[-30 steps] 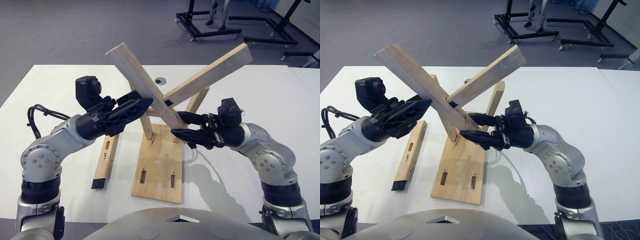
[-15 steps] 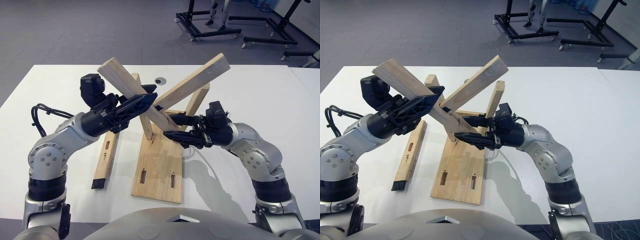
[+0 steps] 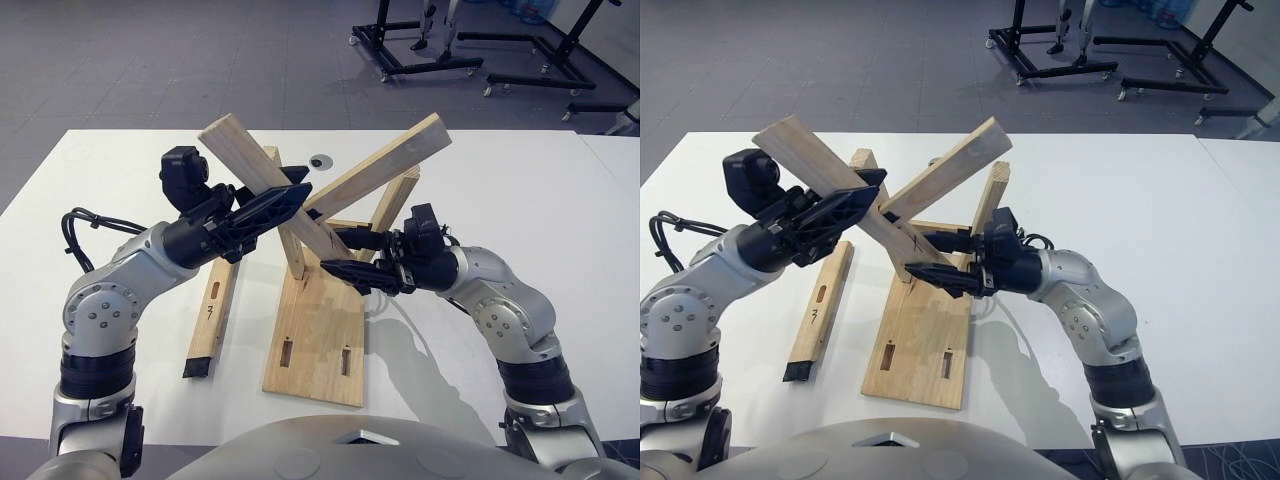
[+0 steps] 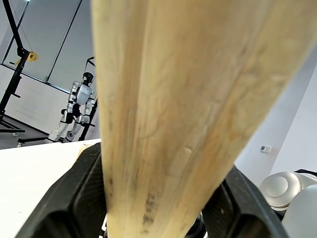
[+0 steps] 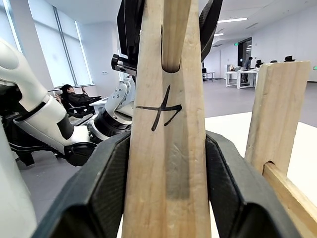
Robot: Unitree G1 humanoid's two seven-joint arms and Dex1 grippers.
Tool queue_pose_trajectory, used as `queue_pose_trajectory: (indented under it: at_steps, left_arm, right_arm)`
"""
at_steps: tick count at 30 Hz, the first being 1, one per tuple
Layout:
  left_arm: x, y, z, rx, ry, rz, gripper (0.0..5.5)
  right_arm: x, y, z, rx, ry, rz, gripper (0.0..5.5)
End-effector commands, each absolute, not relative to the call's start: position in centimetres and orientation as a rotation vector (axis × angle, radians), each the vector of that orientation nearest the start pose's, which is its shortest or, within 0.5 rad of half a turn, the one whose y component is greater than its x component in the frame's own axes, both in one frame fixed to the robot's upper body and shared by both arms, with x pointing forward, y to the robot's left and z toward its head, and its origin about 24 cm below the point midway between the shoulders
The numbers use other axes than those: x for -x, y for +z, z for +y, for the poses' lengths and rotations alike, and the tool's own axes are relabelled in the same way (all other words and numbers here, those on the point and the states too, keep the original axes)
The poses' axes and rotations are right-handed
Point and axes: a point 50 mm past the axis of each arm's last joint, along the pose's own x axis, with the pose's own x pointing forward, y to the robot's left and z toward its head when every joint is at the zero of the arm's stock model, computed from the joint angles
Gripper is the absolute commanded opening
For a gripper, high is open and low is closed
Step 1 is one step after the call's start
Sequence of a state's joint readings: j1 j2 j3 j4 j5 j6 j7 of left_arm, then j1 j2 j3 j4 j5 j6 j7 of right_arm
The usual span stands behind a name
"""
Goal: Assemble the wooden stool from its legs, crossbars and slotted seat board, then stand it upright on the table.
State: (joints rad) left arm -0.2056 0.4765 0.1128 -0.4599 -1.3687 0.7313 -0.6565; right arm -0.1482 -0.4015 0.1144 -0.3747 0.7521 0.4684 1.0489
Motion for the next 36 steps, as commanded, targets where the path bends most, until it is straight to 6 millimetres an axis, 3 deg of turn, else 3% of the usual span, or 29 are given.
queue_pose_trajectory:
  at_steps: [1,2,3,11,16,20,24,29,36]
  left_arm:
    - [-22.2,17.8,14.2,0.661,-1.340,-0.005,2.29]
    - [-22.2,17.7,14.4,0.664,-1.342,0.002,2.29]
    - [-22.2,17.7,14.5,0.667,-1.345,0.006,2.29]
    - [-21.9,18.2,15.5,0.682,-1.326,-0.022,2.09]
    - [-21.8,19.3,18.6,0.629,-1.237,-0.097,2.06]
    - [-21.1,19.1,20.8,0.547,-1.186,-0.092,2.06]
    - [-19.1,19.0,21.8,0.376,-1.300,-0.043,2.06]
    - [-19.2,17.4,20.2,0.202,-1.399,0.020,2.06]
    - [-17.7,16.4,19.9,0.090,-1.401,0.043,2.06]
  right_arm:
    - [-22.0,13.7,-10.9,-0.245,1.473,-0.091,2.06]
    - [-22.1,13.7,-10.9,-0.247,1.459,-0.082,2.06]
    - [-22.2,13.6,-10.9,-0.242,1.440,-0.076,2.45]
    - [-21.4,13.3,-12.9,-0.216,1.423,0.003,3.87]
    - [-20.6,14.0,-14.8,-0.171,1.438,0.048,4.66]
    - [-20.6,14.9,-16.4,-0.143,1.427,0.051,4.67]
    - [-22.1,16.6,-18.5,-0.108,1.350,0.009,4.67]
    - [-25.3,20.6,-21.5,-0.154,1.229,-0.087,4.67]
    - [-26.8,21.5,-22.0,-0.110,1.214,-0.038,4.67]
